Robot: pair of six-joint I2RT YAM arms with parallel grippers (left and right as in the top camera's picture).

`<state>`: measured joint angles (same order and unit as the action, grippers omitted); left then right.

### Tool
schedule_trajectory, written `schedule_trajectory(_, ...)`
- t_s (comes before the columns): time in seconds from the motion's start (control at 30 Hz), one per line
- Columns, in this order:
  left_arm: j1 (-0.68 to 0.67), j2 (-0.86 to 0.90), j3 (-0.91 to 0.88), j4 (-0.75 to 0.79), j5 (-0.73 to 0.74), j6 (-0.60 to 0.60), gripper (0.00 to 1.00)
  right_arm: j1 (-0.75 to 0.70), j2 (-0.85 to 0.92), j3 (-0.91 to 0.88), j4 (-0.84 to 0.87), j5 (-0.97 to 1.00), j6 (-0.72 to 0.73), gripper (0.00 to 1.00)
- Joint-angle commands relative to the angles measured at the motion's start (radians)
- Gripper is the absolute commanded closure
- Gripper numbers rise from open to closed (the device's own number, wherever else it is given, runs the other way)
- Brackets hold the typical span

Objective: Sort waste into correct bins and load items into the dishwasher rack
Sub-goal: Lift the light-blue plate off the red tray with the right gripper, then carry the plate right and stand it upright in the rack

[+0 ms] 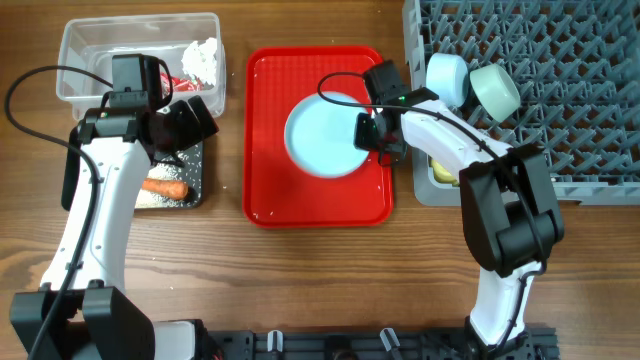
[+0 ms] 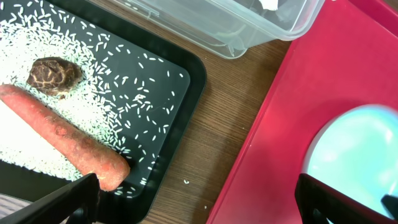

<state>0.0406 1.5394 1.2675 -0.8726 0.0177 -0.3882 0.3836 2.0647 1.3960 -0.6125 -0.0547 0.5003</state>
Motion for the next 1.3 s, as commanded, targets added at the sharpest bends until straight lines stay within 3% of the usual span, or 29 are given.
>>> schedule_trajectory(0.0,0.003,-0.008,0.010,0.000,0.008,-0.013,0.00,-0.001,0.039,-0.016,0.043,0.096,-0.011,0.96)
schedule_trajectory(0.27,0.003,-0.008,0.010,0.000,0.008,-0.013,0.00,-0.023,0.004,0.068,0.064,0.046,-0.100,0.96)
schedule_trajectory(0.53,0.003,-0.008,0.010,0.000,0.008,-0.013,0.00,-0.073,-0.188,0.194,0.006,0.105,-0.178,0.96)
schedule_trajectory(0.87,0.003,-0.008,0.010,0.000,0.008,-0.013,0.00,-0.166,-0.484,0.197,0.000,0.564,-0.363,0.96)
schedule_trajectory(1.1,0.003,-0.008,0.010,0.000,0.008,-0.013,0.00,-0.264,-0.532,0.197,0.018,1.004,-0.589,0.96)
schedule_trajectory(1.17,0.003,-0.008,0.010,0.000,0.008,-0.013,0.00,-0.315,-0.521,0.197,0.025,1.033,-0.682,0.96)
schedule_trajectory(1.27,0.003,-0.008,0.010,0.000,0.008,-0.013,0.00,-0.386,-0.502,0.197,0.044,1.023,-0.713,0.96)
